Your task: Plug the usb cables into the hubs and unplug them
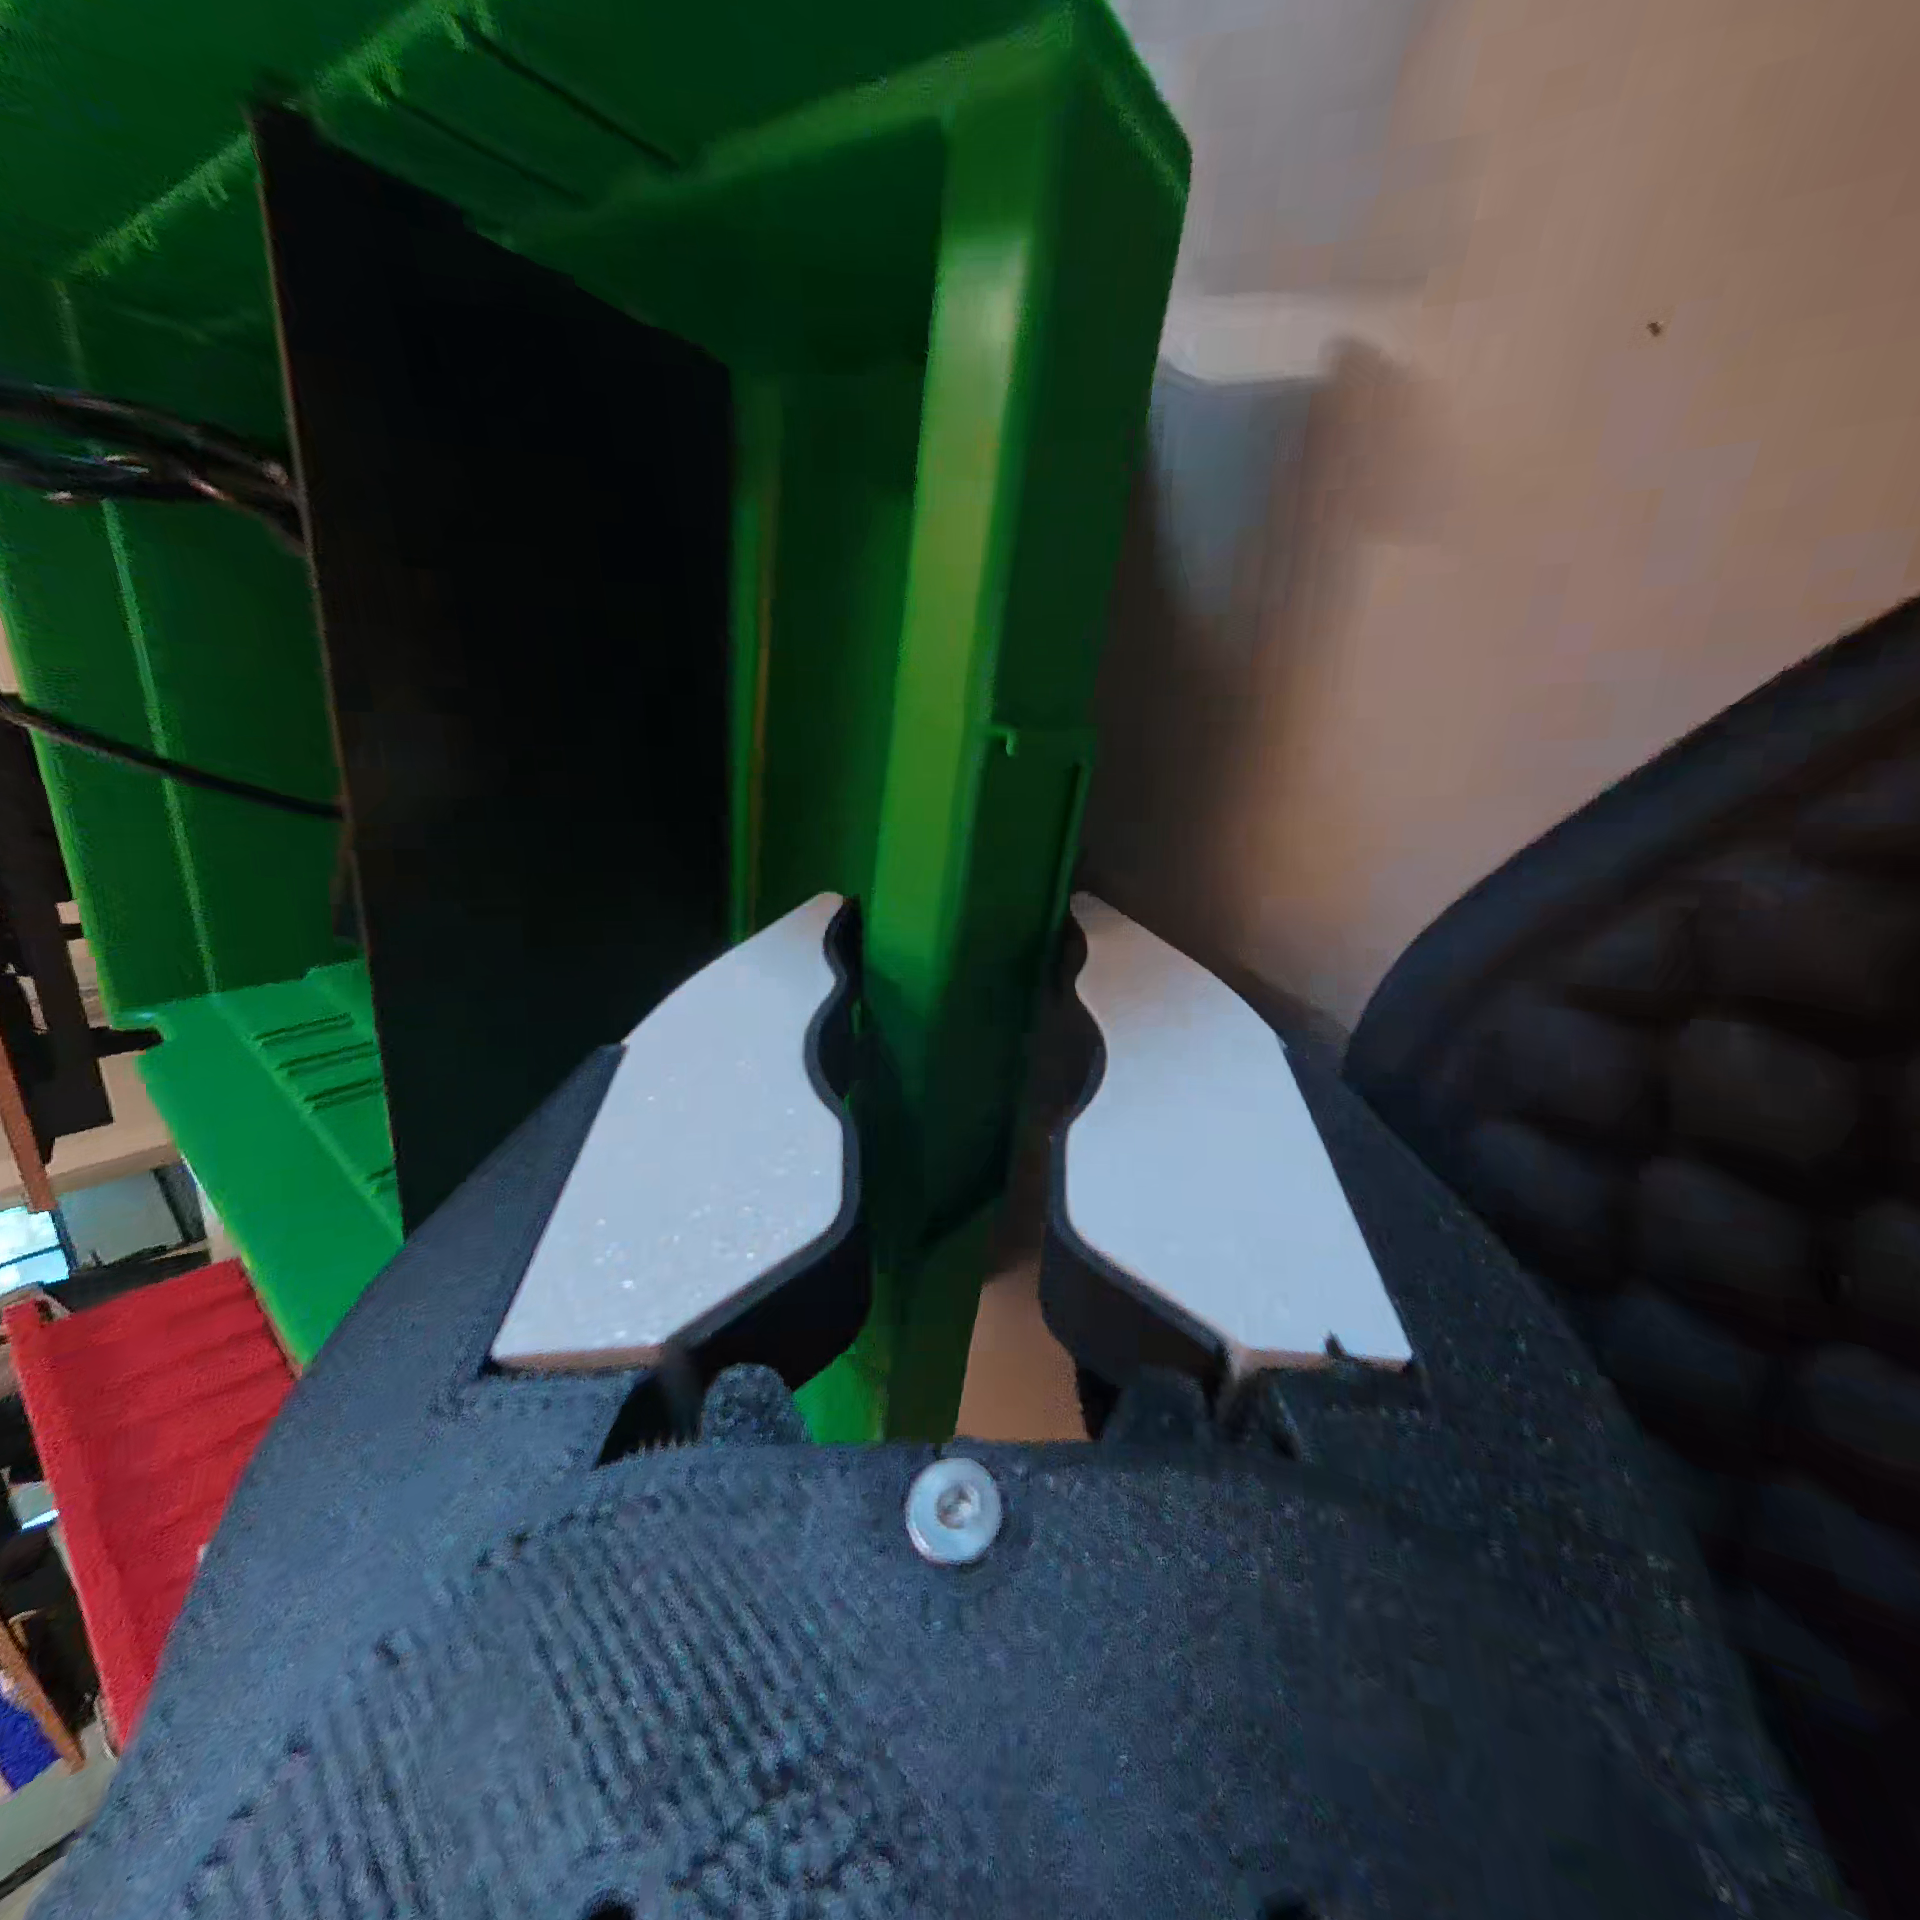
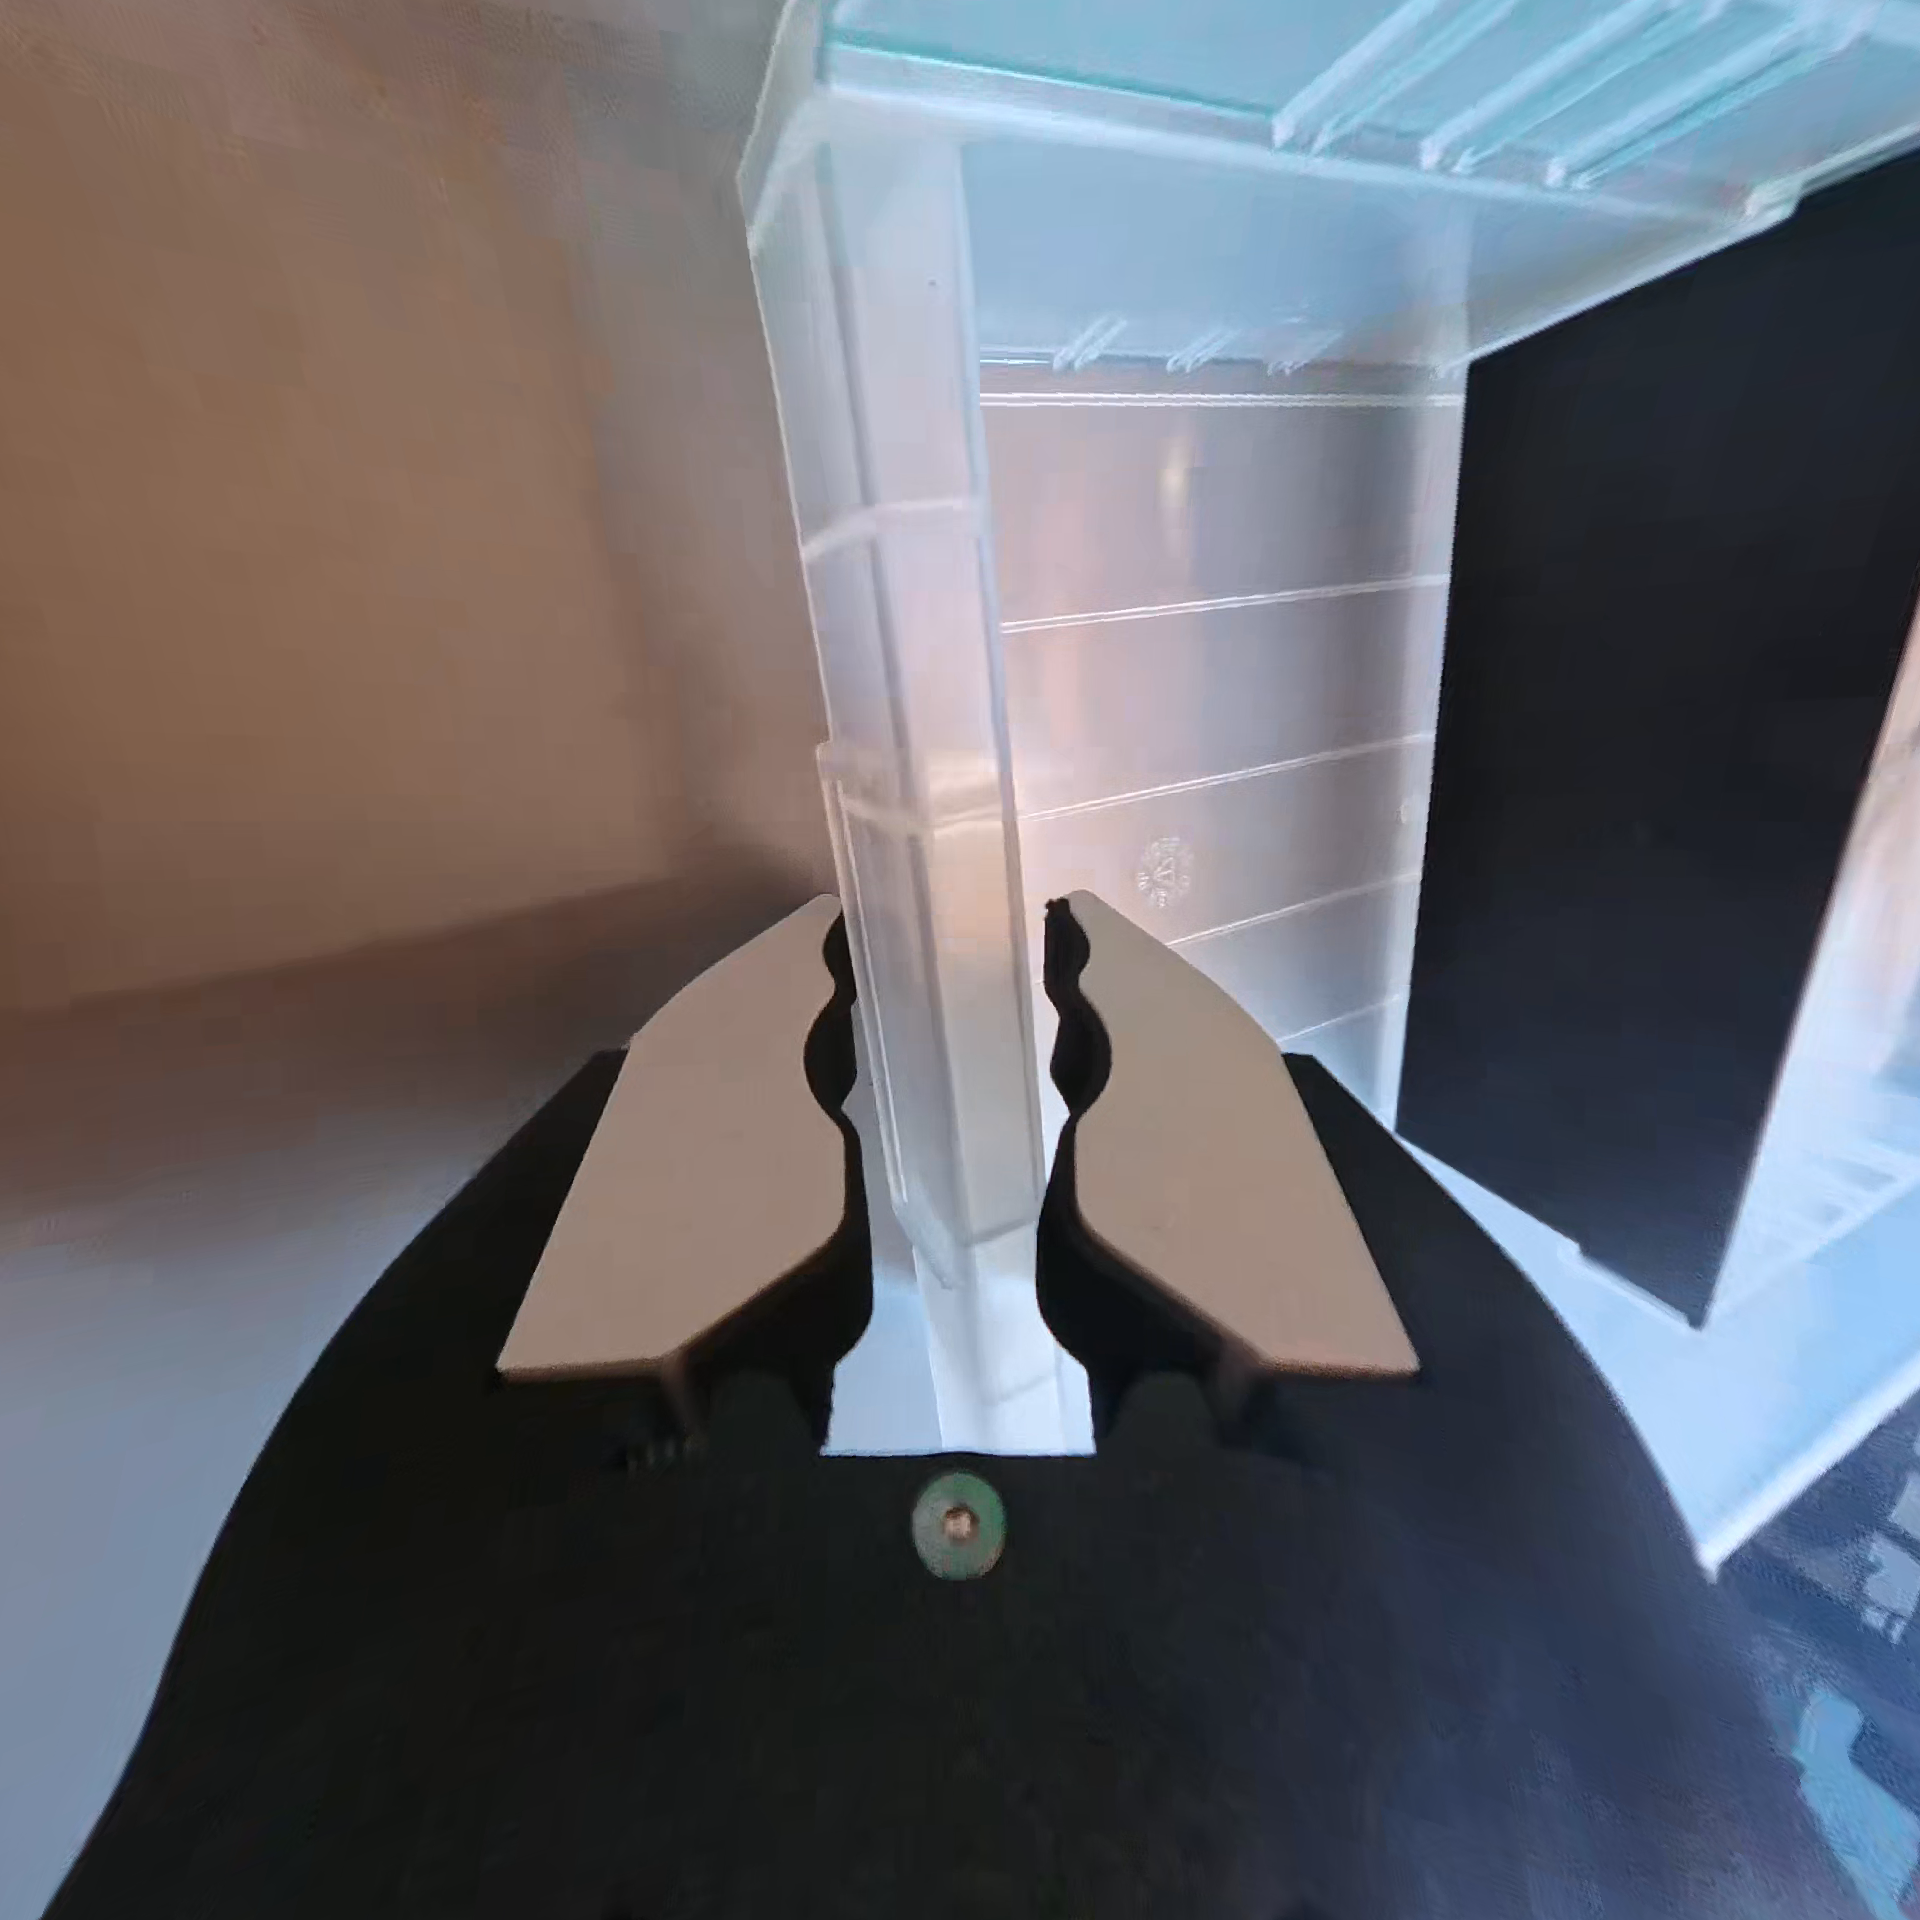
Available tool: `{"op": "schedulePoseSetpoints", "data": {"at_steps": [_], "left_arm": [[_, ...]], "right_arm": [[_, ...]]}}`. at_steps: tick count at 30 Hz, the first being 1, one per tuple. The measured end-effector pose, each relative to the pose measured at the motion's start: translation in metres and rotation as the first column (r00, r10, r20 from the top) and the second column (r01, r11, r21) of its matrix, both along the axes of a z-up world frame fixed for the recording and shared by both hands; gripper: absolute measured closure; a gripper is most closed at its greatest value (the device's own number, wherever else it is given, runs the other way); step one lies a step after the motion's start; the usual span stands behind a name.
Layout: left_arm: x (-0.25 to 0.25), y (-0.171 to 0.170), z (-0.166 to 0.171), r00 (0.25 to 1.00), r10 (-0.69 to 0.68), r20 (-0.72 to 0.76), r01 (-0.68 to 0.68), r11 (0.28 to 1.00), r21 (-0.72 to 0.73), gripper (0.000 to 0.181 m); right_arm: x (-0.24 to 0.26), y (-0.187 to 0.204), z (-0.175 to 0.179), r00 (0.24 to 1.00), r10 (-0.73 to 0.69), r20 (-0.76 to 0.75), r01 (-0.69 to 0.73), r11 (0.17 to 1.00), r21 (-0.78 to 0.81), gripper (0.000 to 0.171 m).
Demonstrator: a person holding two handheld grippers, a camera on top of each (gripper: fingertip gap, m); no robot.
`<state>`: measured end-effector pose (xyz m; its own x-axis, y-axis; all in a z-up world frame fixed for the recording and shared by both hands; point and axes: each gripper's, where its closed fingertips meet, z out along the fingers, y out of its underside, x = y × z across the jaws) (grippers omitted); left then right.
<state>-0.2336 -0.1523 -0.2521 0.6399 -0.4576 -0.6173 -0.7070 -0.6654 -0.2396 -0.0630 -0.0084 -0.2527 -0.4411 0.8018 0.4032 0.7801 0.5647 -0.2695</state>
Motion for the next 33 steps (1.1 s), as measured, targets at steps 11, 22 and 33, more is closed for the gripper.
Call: {"op": "schedulePoseSetpoints", "data": {"at_steps": [11,22,33], "left_arm": [[0.021,0.015,0.001,0.999,-0.048,-0.001,0.048,0.995,0.092,0.149],[0.018,0.045,0.002,0.999,0.012,0.044,-0.019,0.989,0.149,0.147],[0.001,0.048,0.007,0.987,0.094,0.132,-0.129,0.947,0.293,0.135]], "right_arm": [[0.164,0.058,0.0,0.976,-0.205,-0.078,0.213,0.97,0.118,0.14],[0.194,0.135,0.011,0.929,-0.346,-0.132,0.368,0.906,0.211,0.13],[0.128,0.084,0.069,0.733,-0.301,-0.61,0.269,0.952,-0.147,0.13]]}}
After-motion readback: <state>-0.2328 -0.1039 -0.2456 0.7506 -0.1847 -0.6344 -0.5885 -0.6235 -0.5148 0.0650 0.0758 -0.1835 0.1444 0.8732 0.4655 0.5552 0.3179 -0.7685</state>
